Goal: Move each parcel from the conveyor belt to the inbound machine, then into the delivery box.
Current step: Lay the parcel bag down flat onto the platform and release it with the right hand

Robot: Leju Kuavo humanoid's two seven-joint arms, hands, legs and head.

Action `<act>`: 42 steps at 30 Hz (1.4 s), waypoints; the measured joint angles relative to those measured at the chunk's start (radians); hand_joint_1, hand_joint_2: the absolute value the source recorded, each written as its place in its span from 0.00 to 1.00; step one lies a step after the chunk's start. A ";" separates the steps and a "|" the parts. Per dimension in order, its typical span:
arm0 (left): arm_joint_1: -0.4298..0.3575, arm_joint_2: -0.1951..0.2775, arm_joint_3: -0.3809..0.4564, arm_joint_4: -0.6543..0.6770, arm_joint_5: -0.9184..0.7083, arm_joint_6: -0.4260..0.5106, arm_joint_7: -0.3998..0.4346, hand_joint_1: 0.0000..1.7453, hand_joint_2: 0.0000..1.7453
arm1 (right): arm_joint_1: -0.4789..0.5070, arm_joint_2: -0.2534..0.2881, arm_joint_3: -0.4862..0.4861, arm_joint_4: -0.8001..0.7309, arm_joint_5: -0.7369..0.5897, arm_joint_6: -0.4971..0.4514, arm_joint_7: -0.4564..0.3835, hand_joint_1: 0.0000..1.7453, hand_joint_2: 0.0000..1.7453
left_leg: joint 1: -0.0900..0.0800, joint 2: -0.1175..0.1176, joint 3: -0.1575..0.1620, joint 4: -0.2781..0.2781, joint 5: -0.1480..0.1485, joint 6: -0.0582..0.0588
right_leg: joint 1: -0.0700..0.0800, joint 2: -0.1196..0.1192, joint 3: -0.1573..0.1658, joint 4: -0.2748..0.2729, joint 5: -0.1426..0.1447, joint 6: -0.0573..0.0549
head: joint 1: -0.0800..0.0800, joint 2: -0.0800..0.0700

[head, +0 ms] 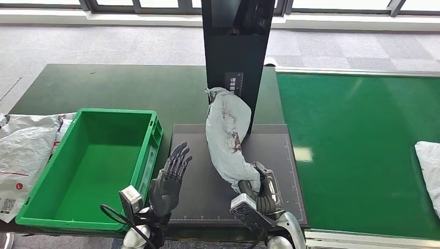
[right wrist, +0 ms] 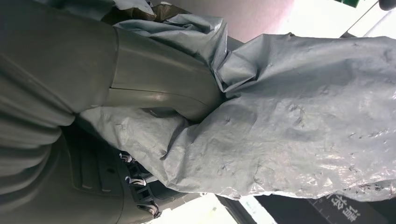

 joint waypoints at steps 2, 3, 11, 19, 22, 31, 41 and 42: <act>0.001 0.000 0.000 0.001 0.001 0.002 0.000 0.00 0.00 | -0.008 0.000 0.008 0.018 -0.017 0.010 0.002 1.00 1.00 | 0.000 0.000 0.000 0.000 0.000 0.000 | 0.000 0.000 0.000 0.000 0.000 0.000 | 0.000 0.000; 0.001 0.000 0.000 0.000 0.001 0.004 0.000 0.00 0.00 | -0.010 0.000 0.011 0.027 -0.027 0.015 0.003 1.00 1.00 | 0.000 0.000 0.000 0.000 0.000 0.000 | 0.000 0.000 0.000 0.000 0.000 0.000 | 0.000 0.000; 0.003 0.000 0.000 0.000 0.003 0.017 0.006 0.00 0.00 | -0.028 0.000 0.031 0.116 -0.031 0.020 0.057 0.00 1.00 | 0.000 0.000 0.000 0.000 0.000 0.000 | 0.000 0.000 0.000 0.000 0.000 0.000 | 0.000 0.000; 0.007 -0.003 0.000 -0.009 0.020 0.064 0.028 0.00 0.00 | -0.030 0.000 0.045 0.155 0.012 -0.001 0.109 0.00 1.00 | 0.000 0.000 0.000 0.000 0.000 0.000 | 0.000 0.000 0.000 0.000 0.000 0.000 | 0.000 0.000; 0.010 -0.007 0.000 -0.028 0.020 0.145 0.050 0.00 0.00 | -0.014 -0.001 0.045 0.147 0.016 -0.006 0.112 0.00 1.00 | 0.000 0.000 0.000 0.000 0.000 0.000 | 0.000 0.000 0.000 0.000 0.000 0.000 | 0.000 0.000; 0.034 -0.005 0.006 -0.101 0.031 0.333 0.012 0.00 0.00 | 0.047 -0.007 0.044 0.060 -0.032 0.017 0.048 0.00 1.00 | 0.000 0.000 0.000 0.000 0.000 0.000 | 0.000 0.000 0.000 0.000 0.000 0.000 | 0.000 0.000; 0.087 0.009 0.046 -0.272 -0.384 0.651 0.016 0.00 1.00 | 0.141 -0.025 0.040 -0.138 -0.150 0.043 -0.050 0.00 1.00 | 0.000 0.000 0.000 0.000 -0.001 0.000 | 0.000 0.000 0.000 0.000 -0.001 0.000 | 0.000 0.000; 0.089 0.011 0.046 -0.272 -0.411 0.639 0.018 0.00 1.00 | 0.149 -0.027 0.040 -0.158 -0.158 0.048 -0.056 0.00 1.00 | 0.000 0.001 0.000 0.000 -0.001 0.000 | 0.000 0.000 0.000 0.000 0.000 0.000 | 0.000 0.000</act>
